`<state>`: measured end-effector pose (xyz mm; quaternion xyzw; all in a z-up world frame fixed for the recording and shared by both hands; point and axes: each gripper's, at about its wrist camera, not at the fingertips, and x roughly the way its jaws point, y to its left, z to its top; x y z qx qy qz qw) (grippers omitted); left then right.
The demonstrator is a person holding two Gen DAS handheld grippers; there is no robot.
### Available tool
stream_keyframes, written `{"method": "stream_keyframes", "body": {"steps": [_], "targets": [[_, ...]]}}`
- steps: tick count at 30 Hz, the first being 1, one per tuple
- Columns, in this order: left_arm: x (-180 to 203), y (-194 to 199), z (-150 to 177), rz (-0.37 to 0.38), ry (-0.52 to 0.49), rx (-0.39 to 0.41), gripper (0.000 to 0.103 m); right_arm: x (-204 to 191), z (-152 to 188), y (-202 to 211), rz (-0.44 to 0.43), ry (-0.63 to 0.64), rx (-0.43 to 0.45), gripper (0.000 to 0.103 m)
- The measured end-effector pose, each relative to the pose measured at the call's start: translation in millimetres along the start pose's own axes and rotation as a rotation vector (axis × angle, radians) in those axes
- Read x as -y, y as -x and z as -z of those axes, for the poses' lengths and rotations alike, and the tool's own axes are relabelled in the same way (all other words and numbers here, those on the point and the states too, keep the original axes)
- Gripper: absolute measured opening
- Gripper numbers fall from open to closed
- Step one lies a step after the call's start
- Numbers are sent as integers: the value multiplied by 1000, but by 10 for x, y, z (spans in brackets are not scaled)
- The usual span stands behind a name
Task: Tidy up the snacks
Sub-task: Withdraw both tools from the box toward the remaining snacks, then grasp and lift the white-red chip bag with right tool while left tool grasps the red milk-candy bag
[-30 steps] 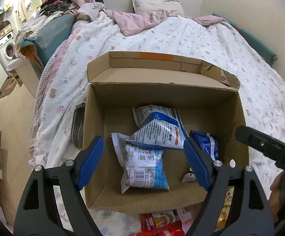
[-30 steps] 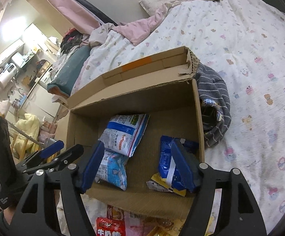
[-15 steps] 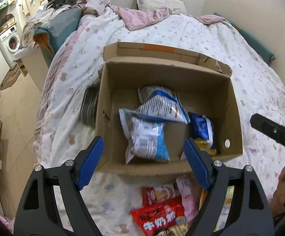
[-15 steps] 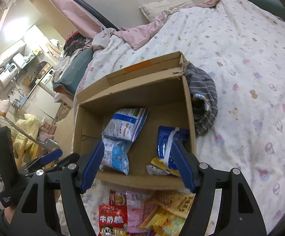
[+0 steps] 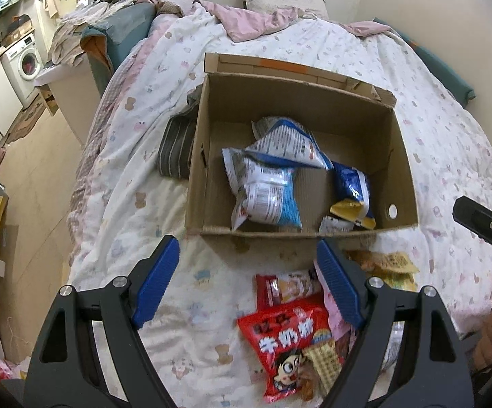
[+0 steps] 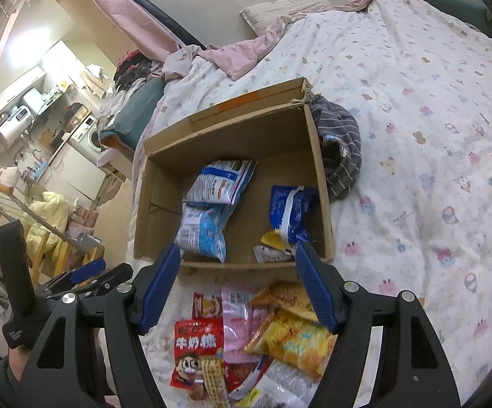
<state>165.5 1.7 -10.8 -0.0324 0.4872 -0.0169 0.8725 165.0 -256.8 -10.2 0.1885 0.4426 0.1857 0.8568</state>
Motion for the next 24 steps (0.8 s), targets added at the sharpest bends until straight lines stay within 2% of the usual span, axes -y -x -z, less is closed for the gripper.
{"method": "stream_keyframes", "body": {"steps": [11, 19, 22, 24], "targets": [[-19, 145, 356, 32, 15, -31, 81, 99, 336, 207, 9, -42, -21, 73], [-100, 116, 476, 18, 43, -48, 81, 335, 529, 328, 41, -77, -43, 73], [-150, 109, 505, 8, 51, -47, 81, 470, 615, 326, 49, -101, -81, 74], [-185, 99, 524, 9, 60, -52, 81, 559, 705, 231, 42, -122, -158, 78]]}}
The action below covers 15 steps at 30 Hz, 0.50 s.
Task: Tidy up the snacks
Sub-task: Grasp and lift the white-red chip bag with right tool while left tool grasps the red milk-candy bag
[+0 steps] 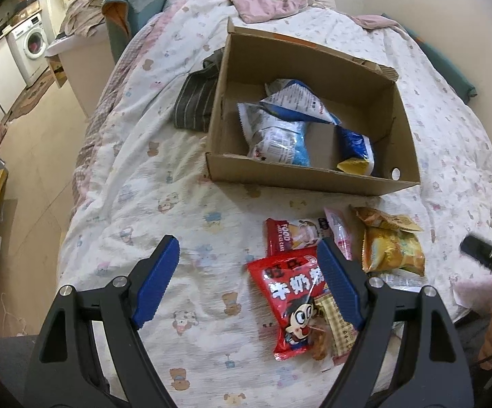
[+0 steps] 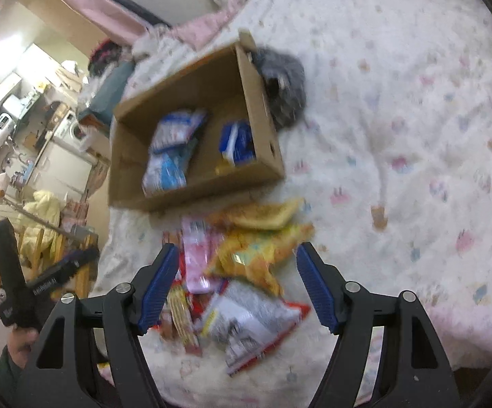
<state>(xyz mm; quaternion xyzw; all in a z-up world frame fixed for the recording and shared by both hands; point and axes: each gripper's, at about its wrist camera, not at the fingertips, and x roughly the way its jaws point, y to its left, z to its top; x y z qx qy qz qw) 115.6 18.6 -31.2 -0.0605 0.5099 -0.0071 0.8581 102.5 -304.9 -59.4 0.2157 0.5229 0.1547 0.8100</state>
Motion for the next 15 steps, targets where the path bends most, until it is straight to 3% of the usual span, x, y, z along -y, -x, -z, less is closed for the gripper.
{"method": "stream_keyframes", "body": {"steps": [2, 6, 10, 15], "targets": [[-41, -16, 15, 1, 13, -10, 81, 47, 64, -130, 21, -11, -75, 82], [-76, -56, 31, -5, 28, -29, 81, 206, 284, -585, 16, -124, -327, 85], [-67, -76, 30, 2, 32, -40, 81, -90, 317, -820, 148, 63, -350, 95], [-79, -76, 33, -6, 34, -35, 81, -181, 354, -1060, 145, 87, -411, 96]]}}
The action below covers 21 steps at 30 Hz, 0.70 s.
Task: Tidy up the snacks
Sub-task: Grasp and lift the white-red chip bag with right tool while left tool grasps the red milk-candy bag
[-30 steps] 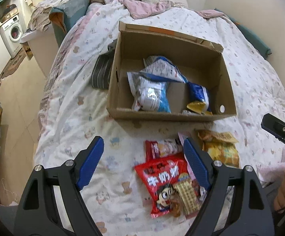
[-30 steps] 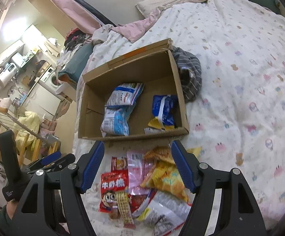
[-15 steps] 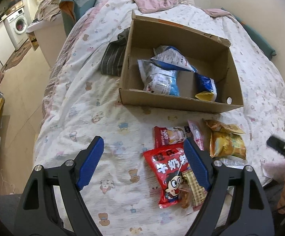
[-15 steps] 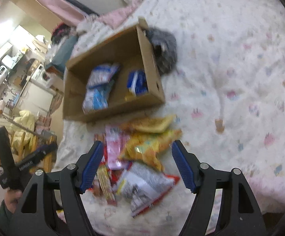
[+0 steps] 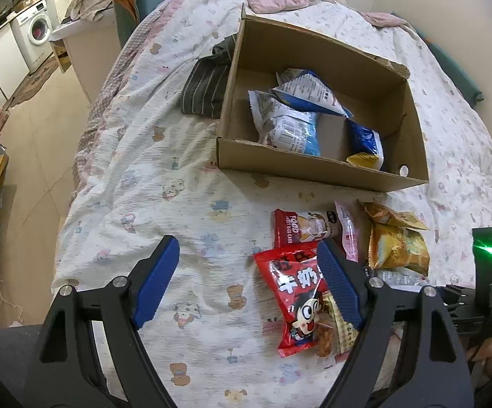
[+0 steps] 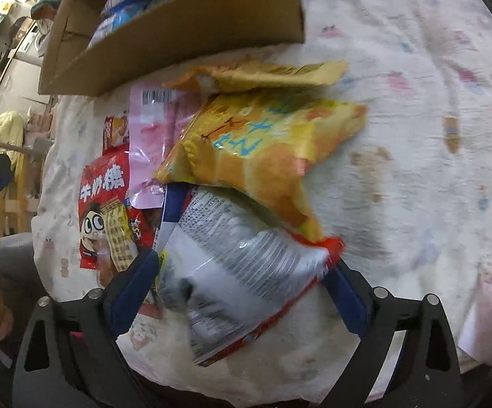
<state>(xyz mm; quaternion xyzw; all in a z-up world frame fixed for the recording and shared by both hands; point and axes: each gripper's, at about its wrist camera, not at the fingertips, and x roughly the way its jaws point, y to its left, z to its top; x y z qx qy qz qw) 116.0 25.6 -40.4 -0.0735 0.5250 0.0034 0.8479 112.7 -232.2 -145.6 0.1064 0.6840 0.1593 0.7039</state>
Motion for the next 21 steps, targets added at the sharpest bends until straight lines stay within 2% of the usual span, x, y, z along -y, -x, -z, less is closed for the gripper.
{"method": "stream_keyframes", "body": {"steps": [1, 3, 4, 6, 8, 14, 19, 21], "targets": [[-11, 1, 0, -1, 3, 0, 81, -15, -4, -6, -1, 2, -5, 96], [-44, -8, 6, -2, 10, -3, 81, -40, 14, 0, -15, 22, -5, 75], [-62, -13, 7, -2, 13, -7, 81, -57, -6, 4, -18, 31, -7, 74], [-85, -32, 12, -3, 25, -17, 81, -56, 30, 70, -33, 41, 12, 62], [-102, -48, 17, -1, 33, -27, 81, -64, 77, 141, -58, 46, 23, 55], [-33, -139, 49, 4, 33, -64, 81, -69, 238, 505, -148, 92, 77, 48], [48, -329, 117, 32, 55, -147, 80, -74, 225, 925, -205, 126, 296, 48], [85, -419, 161, 41, 59, -184, 80, -65, 195, 995, -204, 110, 344, 48]]}}
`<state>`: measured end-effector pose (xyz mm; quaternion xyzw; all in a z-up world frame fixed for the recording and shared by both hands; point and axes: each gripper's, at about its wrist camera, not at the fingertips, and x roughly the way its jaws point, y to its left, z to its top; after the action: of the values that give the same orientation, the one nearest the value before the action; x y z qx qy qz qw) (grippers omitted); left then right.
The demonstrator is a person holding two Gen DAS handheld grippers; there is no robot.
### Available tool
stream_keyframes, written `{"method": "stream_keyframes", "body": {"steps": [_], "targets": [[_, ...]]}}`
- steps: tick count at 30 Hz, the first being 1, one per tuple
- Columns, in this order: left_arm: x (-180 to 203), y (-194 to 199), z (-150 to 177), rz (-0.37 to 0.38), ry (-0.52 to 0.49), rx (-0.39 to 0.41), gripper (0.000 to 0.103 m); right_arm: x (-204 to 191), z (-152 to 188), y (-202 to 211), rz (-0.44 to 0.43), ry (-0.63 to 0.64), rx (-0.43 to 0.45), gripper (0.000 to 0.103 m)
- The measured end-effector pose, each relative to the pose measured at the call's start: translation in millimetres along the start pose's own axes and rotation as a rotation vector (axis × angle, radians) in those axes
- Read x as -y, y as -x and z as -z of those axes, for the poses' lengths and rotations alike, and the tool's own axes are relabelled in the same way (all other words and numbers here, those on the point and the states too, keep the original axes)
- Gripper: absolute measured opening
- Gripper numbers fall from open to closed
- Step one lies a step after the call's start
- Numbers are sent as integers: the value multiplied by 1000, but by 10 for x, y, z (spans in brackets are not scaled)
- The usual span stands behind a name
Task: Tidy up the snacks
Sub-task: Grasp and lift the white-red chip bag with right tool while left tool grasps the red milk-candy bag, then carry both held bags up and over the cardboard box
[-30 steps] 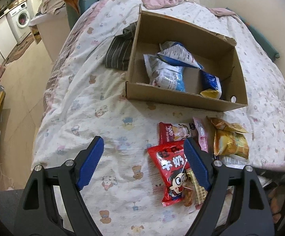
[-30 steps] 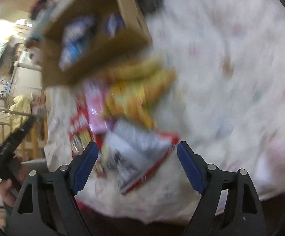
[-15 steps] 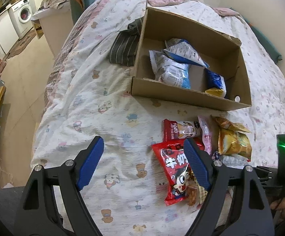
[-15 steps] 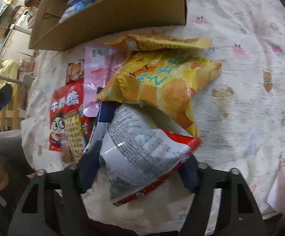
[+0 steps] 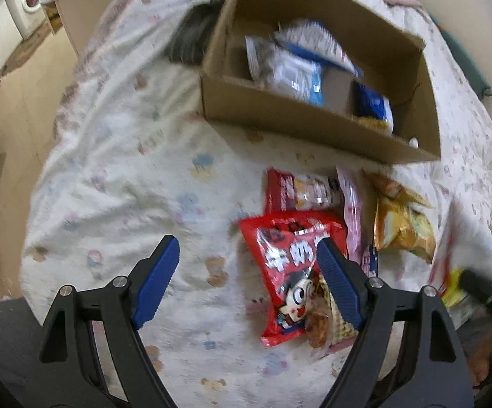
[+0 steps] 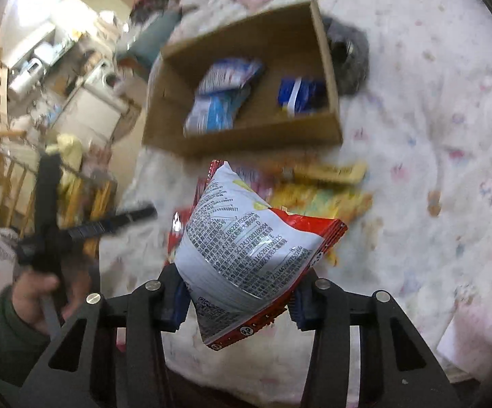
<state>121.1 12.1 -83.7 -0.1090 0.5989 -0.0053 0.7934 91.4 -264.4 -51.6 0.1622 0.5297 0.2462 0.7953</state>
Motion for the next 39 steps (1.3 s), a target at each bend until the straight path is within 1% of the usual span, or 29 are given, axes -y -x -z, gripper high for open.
{"method": "stream_keyframes", "body": {"steps": [3, 5, 6, 7, 9, 11, 14, 17, 18, 19, 20, 22, 27, 31, 32, 34, 39], "targets": [[50, -165, 56, 5, 5, -62, 80, 97, -43, 23, 8, -56, 35, 48], [83, -268, 83, 14, 6, -101, 76, 184, -54, 63, 7, -84, 45, 48], [98, -334, 98, 13, 7, -126, 72, 218, -58, 80, 3, -99, 53, 48], [99, -381, 107, 17, 13, -141, 63, 233, -71, 90, 3, -112, 61, 48], [79, -499, 126, 61, 52, -191, 54, 227, -72, 122, -2, -128, 75, 48], [90, -581, 142, 81, 66, -228, 53, 235, -71, 144, -7, -134, 85, 48], [190, -629, 162, 80, 35, -235, 48, 239, -60, 152, -11, -140, 92, 48], [293, -670, 190, 63, 1, -235, 48, 260, -57, 145, -12, -150, 91, 48], [318, -681, 203, 54, -7, -230, 46, 265, -54, 146, -15, -151, 90, 48], [341, -685, 202, 54, -12, -229, 37, 266, -51, 147, -16, -151, 89, 48], [372, -676, 206, 59, -25, -229, 31, 261, -53, 144, -14, -149, 88, 48], [438, -626, 200, 51, -53, -220, 24, 244, -57, 134, -12, -143, 85, 48], [465, -491, 190, 69, -65, -200, 16, 221, -67, 98, -7, -134, 78, 48], [383, -304, 110, 85, -70, -154, 14, 223, -62, 90, -8, -133, 77, 48], [369, -235, 110, 99, -71, -141, 14, 224, -62, 84, -6, -133, 77, 48], [348, -129, 115, 103, -75, -117, 13, 222, -72, 73, -5, -133, 76, 48], [240, 187, 110, 73, -76, -21, 13, 175, -78, 57, -16, -120, 78, 48]]}}
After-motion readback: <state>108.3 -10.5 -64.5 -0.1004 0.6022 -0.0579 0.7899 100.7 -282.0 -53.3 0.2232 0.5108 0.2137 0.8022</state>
